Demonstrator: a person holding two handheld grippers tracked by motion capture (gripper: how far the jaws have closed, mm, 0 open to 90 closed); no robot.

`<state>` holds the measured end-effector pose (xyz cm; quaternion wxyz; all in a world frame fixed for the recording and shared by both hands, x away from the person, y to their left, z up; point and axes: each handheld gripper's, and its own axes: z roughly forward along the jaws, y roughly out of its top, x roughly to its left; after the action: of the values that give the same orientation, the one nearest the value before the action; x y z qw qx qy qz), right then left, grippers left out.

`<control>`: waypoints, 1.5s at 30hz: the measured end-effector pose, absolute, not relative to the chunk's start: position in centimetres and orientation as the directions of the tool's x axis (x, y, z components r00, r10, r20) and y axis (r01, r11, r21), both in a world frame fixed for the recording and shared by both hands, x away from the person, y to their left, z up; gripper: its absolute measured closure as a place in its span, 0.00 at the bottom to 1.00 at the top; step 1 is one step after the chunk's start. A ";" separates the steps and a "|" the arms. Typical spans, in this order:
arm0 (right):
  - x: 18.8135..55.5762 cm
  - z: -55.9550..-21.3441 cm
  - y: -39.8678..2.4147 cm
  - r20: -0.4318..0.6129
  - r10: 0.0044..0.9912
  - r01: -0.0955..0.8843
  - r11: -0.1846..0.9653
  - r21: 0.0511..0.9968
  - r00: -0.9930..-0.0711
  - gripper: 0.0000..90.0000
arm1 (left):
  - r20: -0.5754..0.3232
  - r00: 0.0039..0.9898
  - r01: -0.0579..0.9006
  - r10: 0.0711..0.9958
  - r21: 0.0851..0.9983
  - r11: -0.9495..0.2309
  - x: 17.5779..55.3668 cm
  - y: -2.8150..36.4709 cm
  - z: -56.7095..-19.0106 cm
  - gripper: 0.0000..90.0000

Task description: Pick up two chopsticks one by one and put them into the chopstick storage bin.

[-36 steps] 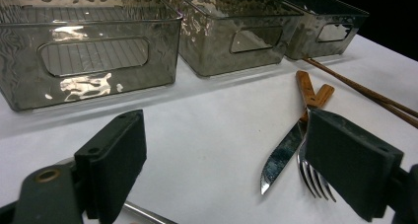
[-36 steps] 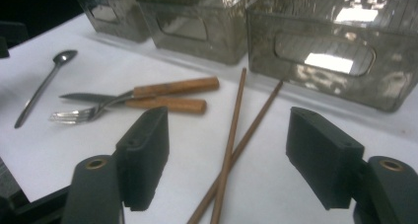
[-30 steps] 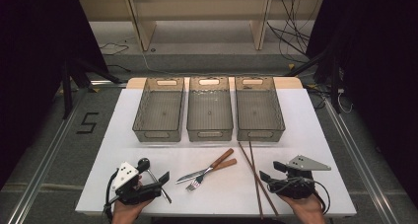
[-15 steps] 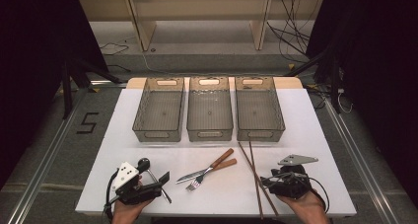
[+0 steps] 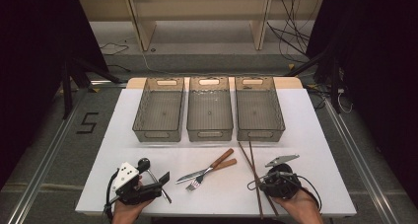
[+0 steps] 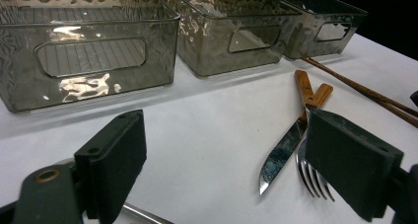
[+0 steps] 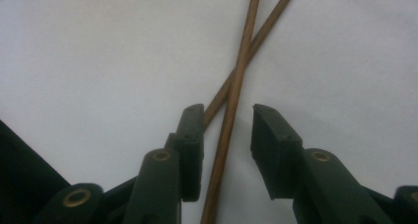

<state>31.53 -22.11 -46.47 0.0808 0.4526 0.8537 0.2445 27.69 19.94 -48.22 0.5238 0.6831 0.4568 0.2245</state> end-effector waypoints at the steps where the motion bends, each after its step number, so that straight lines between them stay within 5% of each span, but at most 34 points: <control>1: 31.5 -46.5 -22.1 0.083 0.812 0.733 0.471 0.491 -0.577 0.76 | -0.173 0.481 0.390 0.859 0.920 -0.033 27.7 19.9 -48.2 0.17; 25: 31.8 -47.1 -21.5 0.039 0.829 0.750 0.483 0.452 -0.558 0.95 | -0.171 0.481 0.390 0.860 0.920 -0.035 27.7 19.9 -48.2 0.17; 45: 30.8 -42.8 -19.5 0.072 0.743 0.598 0.473 0.647 -0.665 0.95 | -0.321 0.528 0.492 0.786 0.870 0.025 28.8 16.7 -46.0 0.18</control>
<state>30.78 -19.53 -42.76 0.1098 0.3940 0.8512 0.3290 28.77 16.73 -45.95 0.5432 0.6850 0.4663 0.1354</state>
